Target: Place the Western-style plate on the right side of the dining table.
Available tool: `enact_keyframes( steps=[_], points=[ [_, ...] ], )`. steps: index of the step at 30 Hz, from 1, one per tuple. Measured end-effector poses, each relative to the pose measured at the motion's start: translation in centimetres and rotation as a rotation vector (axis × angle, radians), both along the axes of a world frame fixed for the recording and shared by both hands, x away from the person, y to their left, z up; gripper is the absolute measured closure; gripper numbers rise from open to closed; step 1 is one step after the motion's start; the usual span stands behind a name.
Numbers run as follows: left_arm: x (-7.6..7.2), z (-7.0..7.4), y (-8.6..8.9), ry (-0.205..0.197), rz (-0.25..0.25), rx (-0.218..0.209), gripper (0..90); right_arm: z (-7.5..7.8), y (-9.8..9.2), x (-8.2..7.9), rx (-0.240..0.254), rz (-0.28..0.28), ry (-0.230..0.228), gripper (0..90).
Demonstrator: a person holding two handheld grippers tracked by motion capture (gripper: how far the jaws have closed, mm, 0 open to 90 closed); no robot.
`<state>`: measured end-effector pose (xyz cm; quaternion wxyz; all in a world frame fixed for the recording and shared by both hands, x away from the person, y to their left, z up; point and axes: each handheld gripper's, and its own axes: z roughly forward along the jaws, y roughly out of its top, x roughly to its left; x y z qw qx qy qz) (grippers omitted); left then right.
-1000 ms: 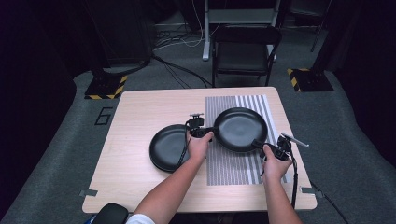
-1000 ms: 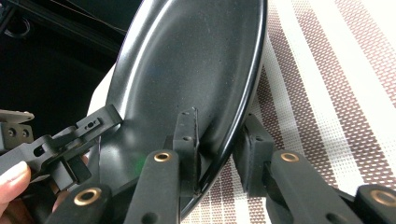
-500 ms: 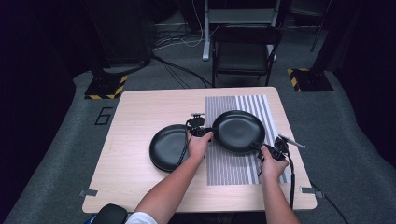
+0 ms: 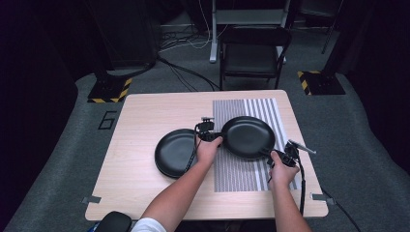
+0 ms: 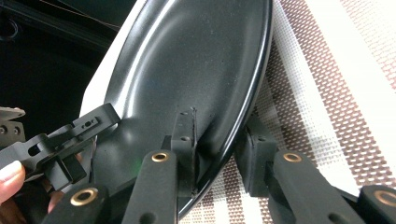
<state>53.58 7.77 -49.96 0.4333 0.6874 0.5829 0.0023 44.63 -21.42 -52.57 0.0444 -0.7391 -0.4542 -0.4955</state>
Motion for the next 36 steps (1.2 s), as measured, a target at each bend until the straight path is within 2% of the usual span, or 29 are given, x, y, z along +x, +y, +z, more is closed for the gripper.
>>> enact_keyframes(
  steps=[8, 13, 16, 25, 32, 36],
  points=[
    [0.38, -0.2, -0.05, 0.012, -0.005, 0.014, 72.4, -0.14, 0.01, 0.24, 0.007, -0.005, 0.018, 70.3],
    [0.34, -0.34, -0.21, 0.027, -0.004, 0.024, 72.1, -0.29, 0.02, 0.24, -0.006, -0.003, 0.035, 69.9],
    [0.38, -0.41, -0.29, 0.033, -0.005, 0.034, 71.9, -0.24, 0.05, 0.25, 0.02, -0.011, 0.052, 69.9],
    [0.38, -0.48, -0.32, 0.038, -0.001, 0.034, 71.6, -0.32, 0.05, 0.27, -0.003, -0.009, 0.048, 70.0],
    [0.33, -0.66, -0.47, 0.048, 0.007, 0.058, 71.2, -0.37, 0.17, 0.29, -0.023, 0.007, 0.055, 69.6],
    [0.39, -0.67, -0.43, 0.055, 0.003, 0.059, 71.1, -0.19, 0.39, 0.29, -0.055, 0.009, 0.057, 68.8]
  ],
)
